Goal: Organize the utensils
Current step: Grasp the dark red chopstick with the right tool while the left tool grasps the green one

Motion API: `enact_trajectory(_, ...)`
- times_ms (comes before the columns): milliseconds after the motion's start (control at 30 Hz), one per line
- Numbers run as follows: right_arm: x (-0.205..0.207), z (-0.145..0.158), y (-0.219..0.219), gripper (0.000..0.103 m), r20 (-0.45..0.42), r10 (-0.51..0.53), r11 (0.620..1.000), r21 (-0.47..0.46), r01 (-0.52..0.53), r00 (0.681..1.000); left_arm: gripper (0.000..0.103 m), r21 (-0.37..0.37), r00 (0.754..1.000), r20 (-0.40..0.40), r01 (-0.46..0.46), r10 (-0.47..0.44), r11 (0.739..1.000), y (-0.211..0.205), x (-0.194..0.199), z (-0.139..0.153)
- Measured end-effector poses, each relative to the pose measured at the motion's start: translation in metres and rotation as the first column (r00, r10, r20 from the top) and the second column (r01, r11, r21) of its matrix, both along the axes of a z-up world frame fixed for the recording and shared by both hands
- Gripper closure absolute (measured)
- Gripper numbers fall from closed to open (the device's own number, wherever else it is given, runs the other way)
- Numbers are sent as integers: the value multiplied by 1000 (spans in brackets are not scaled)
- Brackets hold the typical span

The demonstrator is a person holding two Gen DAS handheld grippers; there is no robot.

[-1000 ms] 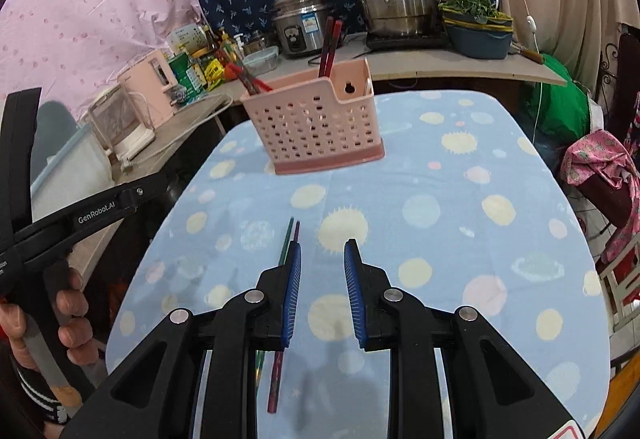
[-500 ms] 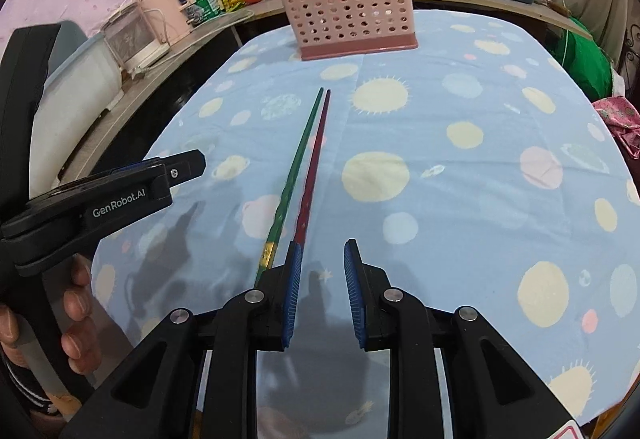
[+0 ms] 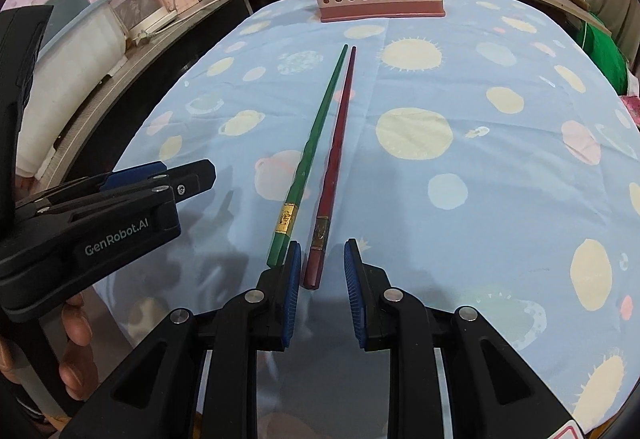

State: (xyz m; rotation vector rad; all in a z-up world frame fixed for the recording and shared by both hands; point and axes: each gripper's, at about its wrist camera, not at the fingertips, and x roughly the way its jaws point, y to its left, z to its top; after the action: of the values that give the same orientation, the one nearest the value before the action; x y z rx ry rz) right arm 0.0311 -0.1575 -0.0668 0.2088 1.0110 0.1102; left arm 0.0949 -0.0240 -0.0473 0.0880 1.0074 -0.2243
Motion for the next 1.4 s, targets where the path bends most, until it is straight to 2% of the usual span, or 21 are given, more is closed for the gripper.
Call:
enact_trajectory(100, 1, -1, -1, 86, 5, -6, 1000, -13, 6, 1000, 51, 1, 1000, 1, 7, -7, 1000, -2, -1, 0)
enact_trajectory(167, 1, -2, -4, 95, 4, -18, 1000, -24, 19, 1000, 47, -1, 1000, 2, 13, -13, 1000, -3, -2, 0)
enact_trajectory(567, -8, -1, -45, 96, 6, -146, 989, 9, 146, 989, 36, 1, 995, -10, 95, -95, 996, -28, -11, -7)
enact_trajectory(867, -12, -2, -50, 96, 4, -155, 988, 16, 155, 988, 36, -2, 990, -46, 130, -130, 991, -43, -13, -20)
enact_trajectory(1067, -12, -2, -49, 96, 5, -155, 988, 14, 155, 988, 53, -6, 991, -55, 124, -124, 992, -42, -12, -22)
enact_trajectory(1300, -13, -2, -48, 96, 4, -153, 988, 13, 153, 988, 94, -1, 991, -49, 124, -123, 992, -40, -13, -21)
enact_trajectory(1400, -14, -2, -47, 96, 3, -150, 989, 14, 150, 989, 96, -11, 991, -53, 125, -125, 992, -39, -13, -20)
